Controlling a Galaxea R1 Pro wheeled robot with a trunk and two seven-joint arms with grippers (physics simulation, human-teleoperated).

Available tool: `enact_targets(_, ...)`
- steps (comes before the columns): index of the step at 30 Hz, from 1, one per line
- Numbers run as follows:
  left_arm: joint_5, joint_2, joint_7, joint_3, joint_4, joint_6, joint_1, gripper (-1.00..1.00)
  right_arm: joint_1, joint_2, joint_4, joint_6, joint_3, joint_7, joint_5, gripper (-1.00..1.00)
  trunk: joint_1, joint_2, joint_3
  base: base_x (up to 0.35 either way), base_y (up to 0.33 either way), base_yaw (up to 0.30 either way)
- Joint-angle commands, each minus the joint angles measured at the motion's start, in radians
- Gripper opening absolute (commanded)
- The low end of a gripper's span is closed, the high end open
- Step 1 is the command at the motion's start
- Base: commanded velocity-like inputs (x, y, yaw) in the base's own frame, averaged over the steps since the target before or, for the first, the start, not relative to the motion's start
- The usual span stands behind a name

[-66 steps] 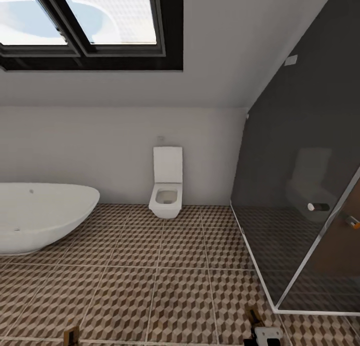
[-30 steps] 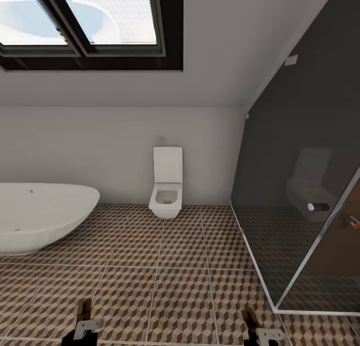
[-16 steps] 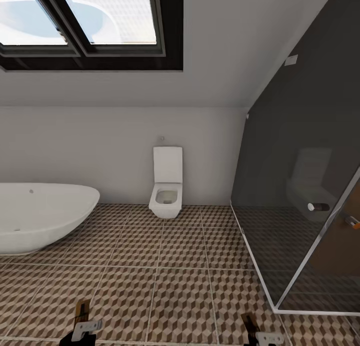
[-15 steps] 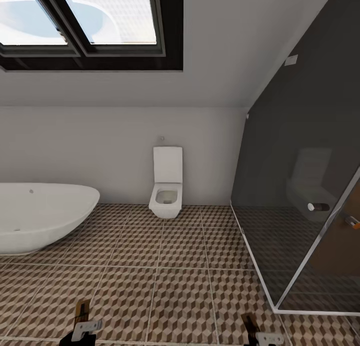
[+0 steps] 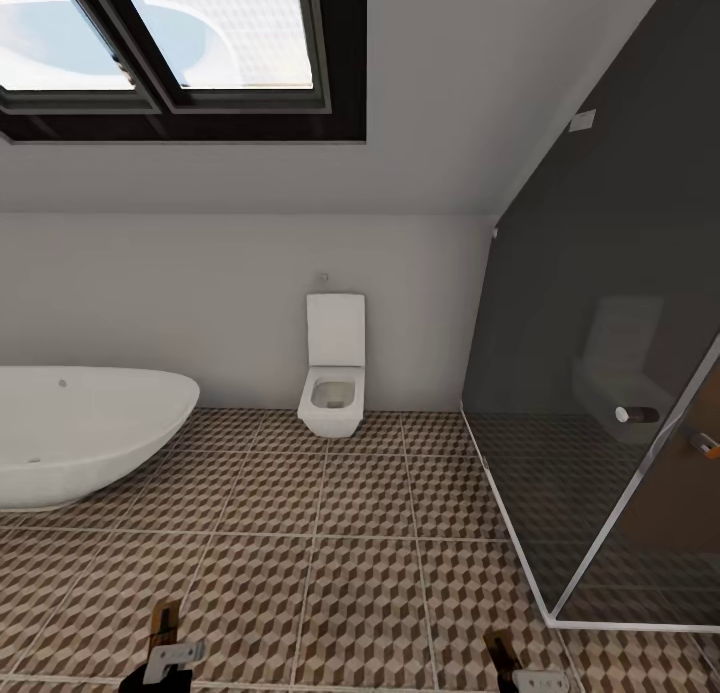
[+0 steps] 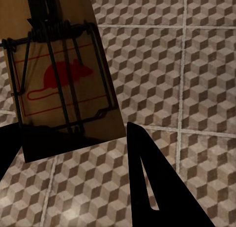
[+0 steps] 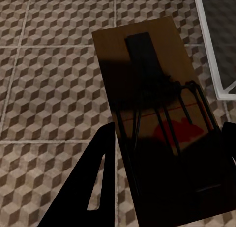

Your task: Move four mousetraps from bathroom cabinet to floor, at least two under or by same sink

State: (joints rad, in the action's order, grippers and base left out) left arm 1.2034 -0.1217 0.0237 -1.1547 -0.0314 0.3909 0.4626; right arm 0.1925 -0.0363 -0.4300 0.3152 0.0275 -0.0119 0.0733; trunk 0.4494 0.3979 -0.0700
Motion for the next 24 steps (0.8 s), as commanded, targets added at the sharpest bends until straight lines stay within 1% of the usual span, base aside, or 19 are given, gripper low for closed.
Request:
enact_targets(1,-0.001,0.0,0.005,-0.008,-0.001,0.002,0.001,-1.0,0.001,-0.001,0.001,0.004,0.003,-0.002,0.009,-1.0,0.001,0.002,-0.002,0.0,0.0,0.0)
enact_targets(4,-0.001,0.003,0.005,-0.008,-0.001,0.002,0.001,-1.0,0.001,-0.001,0.001,0.004,0.003,-0.002,0.009,-1.0,0.001,0.002,-0.002,0.0,0.0,0.0)
enact_targets(10,-0.001,0.016,0.005,-0.008,-0.001,0.001,0.001,-1.0,0.001,0.0,0.002,0.004,0.003,-0.002,0.009,-1.0,0.001,0.002,-0.002,0.0,0.0,0.0)
enact_targets(24,-0.001,0.019,0.005,-0.008,-0.001,0.0,0.001,-1.0,0.001,0.001,0.001,0.004,0.004,-0.002,0.009,-1.0,0.001,0.002,-0.002,0.0,0.0,0.0)
